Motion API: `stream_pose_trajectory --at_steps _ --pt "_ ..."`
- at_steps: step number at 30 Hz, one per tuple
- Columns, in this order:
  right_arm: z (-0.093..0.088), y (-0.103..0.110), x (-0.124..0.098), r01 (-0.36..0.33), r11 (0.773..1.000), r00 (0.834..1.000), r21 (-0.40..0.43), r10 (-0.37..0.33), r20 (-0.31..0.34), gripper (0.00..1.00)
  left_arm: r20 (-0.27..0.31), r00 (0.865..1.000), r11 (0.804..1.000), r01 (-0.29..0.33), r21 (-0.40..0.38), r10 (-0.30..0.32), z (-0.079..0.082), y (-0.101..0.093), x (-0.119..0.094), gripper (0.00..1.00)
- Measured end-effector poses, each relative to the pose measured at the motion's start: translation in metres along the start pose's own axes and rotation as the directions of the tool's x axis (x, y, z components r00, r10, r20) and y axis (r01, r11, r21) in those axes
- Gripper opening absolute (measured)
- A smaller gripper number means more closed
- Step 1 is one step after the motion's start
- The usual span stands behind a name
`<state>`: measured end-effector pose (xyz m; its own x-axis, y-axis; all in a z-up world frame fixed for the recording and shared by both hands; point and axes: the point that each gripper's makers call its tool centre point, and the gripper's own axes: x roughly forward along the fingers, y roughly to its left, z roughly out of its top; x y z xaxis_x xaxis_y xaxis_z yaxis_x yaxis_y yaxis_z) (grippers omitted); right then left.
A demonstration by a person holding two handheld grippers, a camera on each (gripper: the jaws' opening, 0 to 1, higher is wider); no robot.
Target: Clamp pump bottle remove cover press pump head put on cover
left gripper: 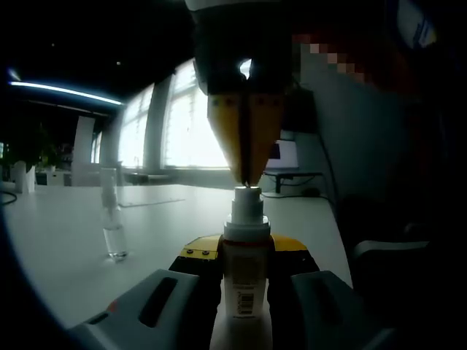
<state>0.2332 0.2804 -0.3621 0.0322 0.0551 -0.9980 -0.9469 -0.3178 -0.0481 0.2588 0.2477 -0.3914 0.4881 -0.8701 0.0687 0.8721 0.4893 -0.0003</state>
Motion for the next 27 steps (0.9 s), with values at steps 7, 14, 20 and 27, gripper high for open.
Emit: stream_pose_trajectory --at_steps 7,14,20,27 --pt "0.0006 0.0009 0.0008 0.009 1.0 1.0 -0.021 -0.01 -0.025 0.0 0.0 1.0 1.0 0.0 0.0 0.0 0.0 -0.0012 -0.0002 0.14" --pt "-0.0016 -0.0002 -0.0054 0.008 1.0 1.0 -0.007 -0.008 -0.001 0.0 0.0 1.0 1.0 -0.001 0.001 0.001 0.0002 0.0001 0.0001 0.14" --pt "-0.0016 -0.0002 -0.0059 0.004 1.0 1.0 0.012 -0.004 0.029 0.0 0.0 1.0 1.0 0.0 -0.001 0.0 -0.0001 0.0003 0.0001 0.14" --pt "-0.001 -0.0002 -0.0058 0.002 1.0 0.999 0.017 -0.003 0.038 0.0 0.0 1.0 1.0 0.0 0.0 0.0 -0.0001 -0.0012 0.0 0.14"
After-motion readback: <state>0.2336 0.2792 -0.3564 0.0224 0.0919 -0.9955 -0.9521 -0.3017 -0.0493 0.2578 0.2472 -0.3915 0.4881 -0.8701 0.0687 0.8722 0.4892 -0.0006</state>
